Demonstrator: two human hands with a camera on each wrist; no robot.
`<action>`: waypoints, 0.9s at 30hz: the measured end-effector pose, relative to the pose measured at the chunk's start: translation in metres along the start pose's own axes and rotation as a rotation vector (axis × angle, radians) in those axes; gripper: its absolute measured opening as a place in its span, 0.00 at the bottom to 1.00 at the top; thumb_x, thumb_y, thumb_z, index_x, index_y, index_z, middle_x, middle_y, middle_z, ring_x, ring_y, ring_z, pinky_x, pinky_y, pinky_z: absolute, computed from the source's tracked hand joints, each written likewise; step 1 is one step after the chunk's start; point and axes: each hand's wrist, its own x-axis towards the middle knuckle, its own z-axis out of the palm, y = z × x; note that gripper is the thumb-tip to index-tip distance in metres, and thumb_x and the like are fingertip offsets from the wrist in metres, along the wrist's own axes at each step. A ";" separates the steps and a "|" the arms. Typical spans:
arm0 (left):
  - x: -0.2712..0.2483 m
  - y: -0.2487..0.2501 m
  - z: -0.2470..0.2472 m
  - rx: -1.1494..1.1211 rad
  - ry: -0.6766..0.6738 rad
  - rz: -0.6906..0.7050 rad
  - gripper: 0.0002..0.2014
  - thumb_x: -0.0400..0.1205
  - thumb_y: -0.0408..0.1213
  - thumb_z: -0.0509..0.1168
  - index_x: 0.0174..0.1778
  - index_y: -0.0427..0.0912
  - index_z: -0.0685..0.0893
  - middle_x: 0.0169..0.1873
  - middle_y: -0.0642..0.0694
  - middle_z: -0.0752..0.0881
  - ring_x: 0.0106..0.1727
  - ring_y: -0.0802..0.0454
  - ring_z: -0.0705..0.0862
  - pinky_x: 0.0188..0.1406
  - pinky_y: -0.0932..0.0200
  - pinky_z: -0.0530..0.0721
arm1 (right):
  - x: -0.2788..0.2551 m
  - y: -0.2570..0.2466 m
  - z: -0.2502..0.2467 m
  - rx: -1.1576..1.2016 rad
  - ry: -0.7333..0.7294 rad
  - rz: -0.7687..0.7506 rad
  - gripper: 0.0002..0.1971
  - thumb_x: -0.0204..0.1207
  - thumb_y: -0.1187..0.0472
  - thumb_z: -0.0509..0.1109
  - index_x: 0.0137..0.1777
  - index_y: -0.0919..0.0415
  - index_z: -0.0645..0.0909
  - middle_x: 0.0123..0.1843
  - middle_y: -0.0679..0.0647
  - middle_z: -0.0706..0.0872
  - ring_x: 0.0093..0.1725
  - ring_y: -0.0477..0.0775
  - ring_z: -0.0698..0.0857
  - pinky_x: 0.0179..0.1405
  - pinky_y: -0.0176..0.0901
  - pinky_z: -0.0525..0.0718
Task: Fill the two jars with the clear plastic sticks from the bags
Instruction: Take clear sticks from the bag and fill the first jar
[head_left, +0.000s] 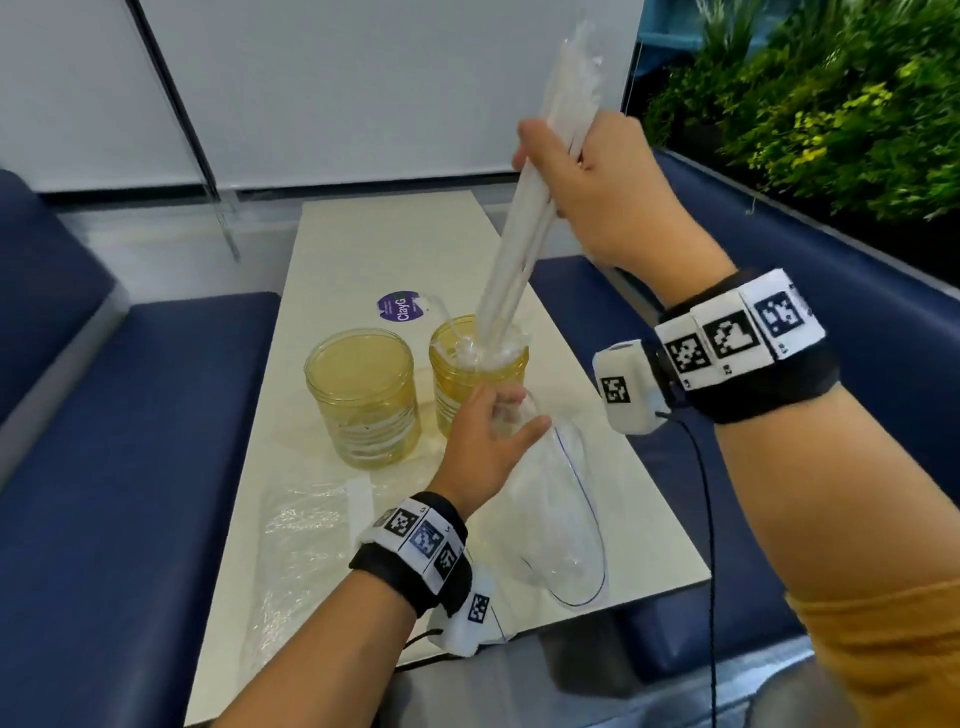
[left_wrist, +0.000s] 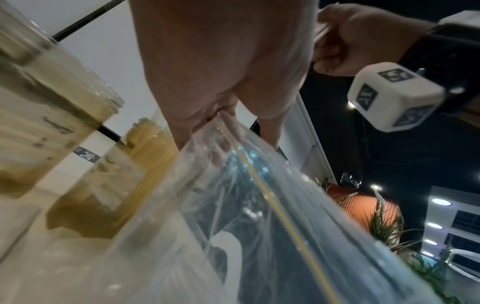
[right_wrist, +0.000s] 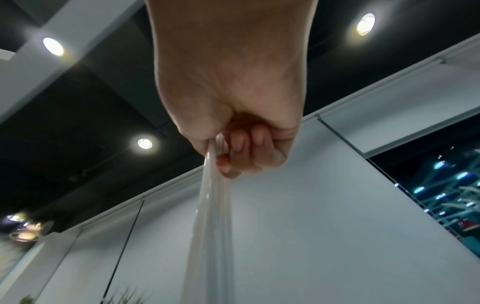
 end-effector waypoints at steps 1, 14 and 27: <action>-0.003 -0.001 -0.003 0.019 -0.007 0.011 0.18 0.79 0.42 0.78 0.62 0.44 0.82 0.60 0.50 0.82 0.62 0.53 0.83 0.62 0.58 0.84 | 0.009 0.004 0.004 0.019 0.049 -0.008 0.19 0.88 0.50 0.61 0.50 0.63 0.89 0.34 0.38 0.82 0.36 0.44 0.84 0.39 0.37 0.82; -0.018 0.000 -0.046 0.375 -0.133 0.124 0.20 0.83 0.28 0.64 0.70 0.47 0.82 0.64 0.54 0.82 0.62 0.57 0.80 0.56 0.64 0.75 | -0.005 0.106 0.119 -0.391 -0.410 0.370 0.24 0.82 0.40 0.66 0.50 0.64 0.84 0.48 0.58 0.87 0.53 0.63 0.84 0.48 0.50 0.80; 0.000 0.024 -0.028 0.664 -0.193 0.165 0.31 0.79 0.30 0.67 0.79 0.54 0.77 0.75 0.55 0.80 0.70 0.51 0.76 0.67 0.59 0.74 | -0.017 0.080 0.068 -0.426 -0.165 0.174 0.29 0.72 0.40 0.77 0.71 0.48 0.80 0.66 0.51 0.81 0.69 0.56 0.74 0.64 0.51 0.77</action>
